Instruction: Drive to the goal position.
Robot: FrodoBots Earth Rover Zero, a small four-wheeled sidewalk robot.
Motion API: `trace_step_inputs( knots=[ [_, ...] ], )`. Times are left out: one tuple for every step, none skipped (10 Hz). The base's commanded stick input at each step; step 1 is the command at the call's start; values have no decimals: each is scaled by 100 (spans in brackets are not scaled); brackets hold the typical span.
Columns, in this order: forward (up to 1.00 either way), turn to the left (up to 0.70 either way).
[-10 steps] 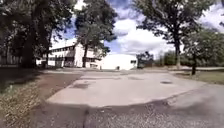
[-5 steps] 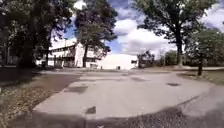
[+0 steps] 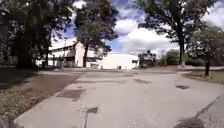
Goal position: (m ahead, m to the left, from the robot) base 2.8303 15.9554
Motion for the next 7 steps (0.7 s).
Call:
trace_step_inputs(
  knots=[
    [70,0],
    [70,0],
    [70,0],
    [70,0],
    [70,0],
    [70,0],
    [70,0]
  ],
)
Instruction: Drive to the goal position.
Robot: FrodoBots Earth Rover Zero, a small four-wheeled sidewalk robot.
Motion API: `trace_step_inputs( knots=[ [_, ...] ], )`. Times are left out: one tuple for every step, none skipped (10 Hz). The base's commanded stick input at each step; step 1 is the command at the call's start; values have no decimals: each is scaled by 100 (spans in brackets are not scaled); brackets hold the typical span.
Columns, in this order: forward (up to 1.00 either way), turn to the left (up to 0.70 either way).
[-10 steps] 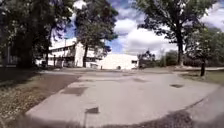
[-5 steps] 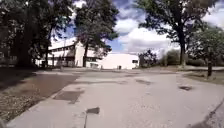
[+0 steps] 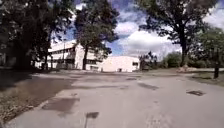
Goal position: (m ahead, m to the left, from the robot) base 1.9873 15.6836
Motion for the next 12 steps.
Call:
trace_step_inputs(
  knots=[
    [70,0],
    [70,0],
    [70,0],
    [70,0],
    [70,0],
    [70,0],
    [70,0],
    [70,0],
    [70,0],
    [70,0],
    [70,0],
    [70,0]
  ],
)
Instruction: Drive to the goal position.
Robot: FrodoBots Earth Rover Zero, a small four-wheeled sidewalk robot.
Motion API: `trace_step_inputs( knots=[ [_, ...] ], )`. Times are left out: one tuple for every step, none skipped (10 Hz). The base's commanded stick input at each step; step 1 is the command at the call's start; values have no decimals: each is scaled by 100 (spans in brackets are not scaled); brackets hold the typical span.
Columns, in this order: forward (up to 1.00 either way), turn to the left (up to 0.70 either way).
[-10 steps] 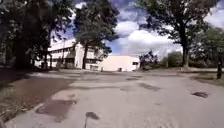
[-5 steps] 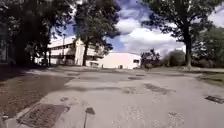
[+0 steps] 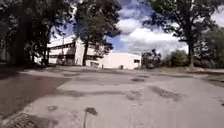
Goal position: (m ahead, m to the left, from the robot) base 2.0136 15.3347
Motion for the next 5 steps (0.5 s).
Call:
trace_step_inputs(
  knots=[
    [70,0],
    [70,0],
    [70,0],
    [70,0],
    [70,0]
  ],
)
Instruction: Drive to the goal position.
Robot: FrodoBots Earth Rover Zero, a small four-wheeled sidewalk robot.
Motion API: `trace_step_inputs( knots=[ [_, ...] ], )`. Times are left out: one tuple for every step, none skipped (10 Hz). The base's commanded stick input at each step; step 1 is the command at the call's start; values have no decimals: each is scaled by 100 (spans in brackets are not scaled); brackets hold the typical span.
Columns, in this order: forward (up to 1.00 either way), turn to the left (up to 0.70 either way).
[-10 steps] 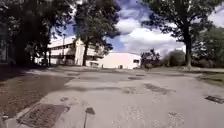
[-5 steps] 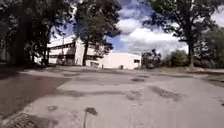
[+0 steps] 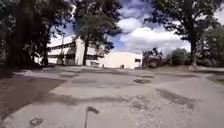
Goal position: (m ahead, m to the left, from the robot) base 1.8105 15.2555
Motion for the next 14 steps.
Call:
trace_step_inputs(
  knots=[
    [70,0],
    [70,0],
    [70,0],
    [70,0],
    [70,0],
    [70,0],
    [70,0],
    [70,0],
    [70,0],
    [70,0],
    [70,0],
    [70,0],
    [70,14],
    [70,27]
  ],
)
